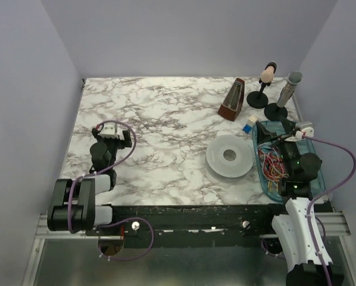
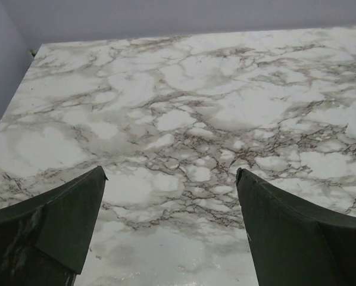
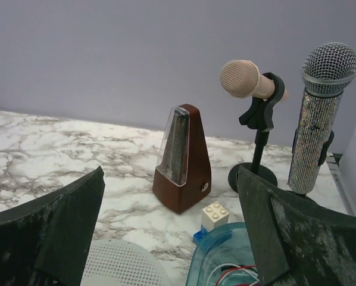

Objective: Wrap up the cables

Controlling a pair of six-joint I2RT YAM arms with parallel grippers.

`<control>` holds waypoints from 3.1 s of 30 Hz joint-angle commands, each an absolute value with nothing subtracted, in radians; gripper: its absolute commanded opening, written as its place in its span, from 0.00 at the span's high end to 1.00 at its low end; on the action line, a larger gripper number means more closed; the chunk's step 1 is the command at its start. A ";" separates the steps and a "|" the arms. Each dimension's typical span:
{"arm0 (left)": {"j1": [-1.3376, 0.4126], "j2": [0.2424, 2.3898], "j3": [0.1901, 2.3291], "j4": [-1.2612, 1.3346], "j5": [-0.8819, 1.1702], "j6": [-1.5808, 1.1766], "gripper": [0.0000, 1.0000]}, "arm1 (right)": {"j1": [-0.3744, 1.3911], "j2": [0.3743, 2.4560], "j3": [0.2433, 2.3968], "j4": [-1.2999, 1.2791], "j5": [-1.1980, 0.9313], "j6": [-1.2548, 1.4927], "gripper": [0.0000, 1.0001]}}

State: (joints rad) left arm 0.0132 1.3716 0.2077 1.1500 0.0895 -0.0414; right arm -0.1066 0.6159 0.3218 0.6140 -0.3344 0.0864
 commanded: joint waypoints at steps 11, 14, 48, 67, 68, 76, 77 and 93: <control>0.003 1.130 0.862 0.004 0.365 0.124 0.01 | -0.110 0.674 0.823 -0.560 0.078 0.329 0.00; -0.041 1.118 0.943 -0.167 0.339 0.135 0.01 | -0.115 0.810 0.919 -0.759 0.129 0.370 0.00; -0.049 1.002 0.871 -0.061 0.584 -0.193 0.01 | -0.434 1.364 0.879 -0.314 -0.097 0.578 0.55; -0.049 1.011 0.908 -0.054 0.624 -0.138 0.01 | -0.433 1.143 0.980 -0.451 -0.012 0.413 0.99; -0.051 1.011 0.910 -0.054 0.630 -0.127 0.01 | -0.434 1.108 1.006 -0.466 -0.005 0.400 0.99; -0.077 1.020 0.899 -0.029 0.713 -0.101 0.04 | -0.433 0.847 1.268 -0.529 -0.039 0.272 0.99; -0.086 1.026 0.910 -0.043 0.733 -0.094 0.04 | -0.433 0.822 1.308 -0.523 -0.073 0.256 0.99; -0.409 1.327 1.553 -0.093 0.928 -0.142 0.05 | -0.419 0.972 1.933 -0.034 -0.926 0.602 0.99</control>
